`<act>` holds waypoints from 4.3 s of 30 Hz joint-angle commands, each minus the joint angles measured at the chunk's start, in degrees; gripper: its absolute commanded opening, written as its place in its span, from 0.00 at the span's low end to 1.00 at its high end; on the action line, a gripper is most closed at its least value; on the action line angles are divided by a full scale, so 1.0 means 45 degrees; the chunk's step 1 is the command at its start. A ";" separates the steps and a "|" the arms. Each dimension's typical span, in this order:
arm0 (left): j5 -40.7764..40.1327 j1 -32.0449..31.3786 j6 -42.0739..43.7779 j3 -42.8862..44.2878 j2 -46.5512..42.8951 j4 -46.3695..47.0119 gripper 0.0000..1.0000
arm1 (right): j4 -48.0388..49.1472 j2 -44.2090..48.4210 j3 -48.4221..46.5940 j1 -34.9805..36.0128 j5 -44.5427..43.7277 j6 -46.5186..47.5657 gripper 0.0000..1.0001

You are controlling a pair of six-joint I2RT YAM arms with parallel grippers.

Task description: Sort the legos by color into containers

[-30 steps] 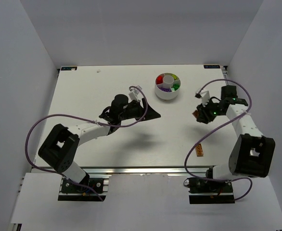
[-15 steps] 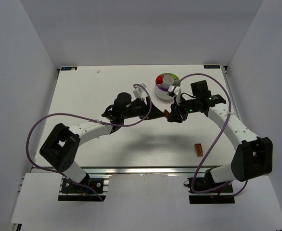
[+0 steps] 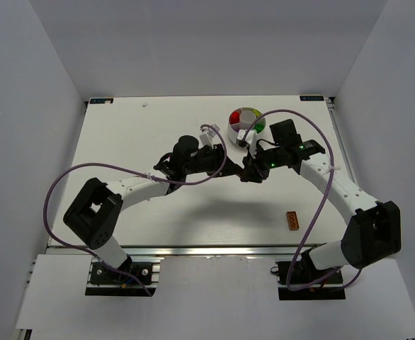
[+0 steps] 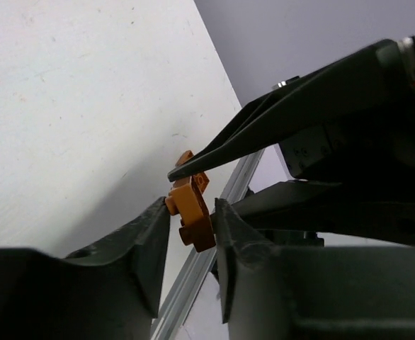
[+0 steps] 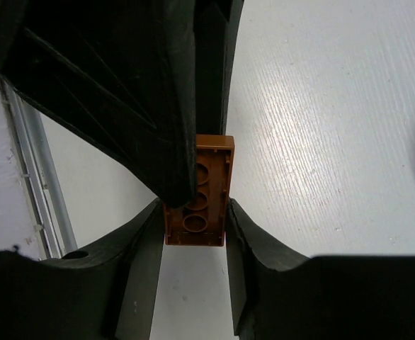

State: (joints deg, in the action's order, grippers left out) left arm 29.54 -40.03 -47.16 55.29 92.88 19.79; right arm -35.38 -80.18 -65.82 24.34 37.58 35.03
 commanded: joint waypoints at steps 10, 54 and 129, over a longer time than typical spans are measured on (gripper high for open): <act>-0.0256 -0.0128 0.0244 0.1109 0.0354 -0.1485 0.06 | 0.0596 0.0572 -0.0412 0.0314 -0.1086 0.0029 0.23; -0.3615 0.2021 0.1807 1.4353 0.9105 -0.4710 0.01 | 0.1201 0.1998 0.2088 -0.5272 0.0613 -0.1084 0.35; -0.5959 0.2079 0.0949 -0.2382 -0.5092 -0.3187 0.70 | -0.3331 -0.1087 0.4607 -0.3027 -0.7549 -0.2236 0.63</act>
State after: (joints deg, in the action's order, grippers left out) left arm 3.97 -30.59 -42.28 46.22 73.23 6.28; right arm -52.16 -84.53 -45.91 9.63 5.87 26.48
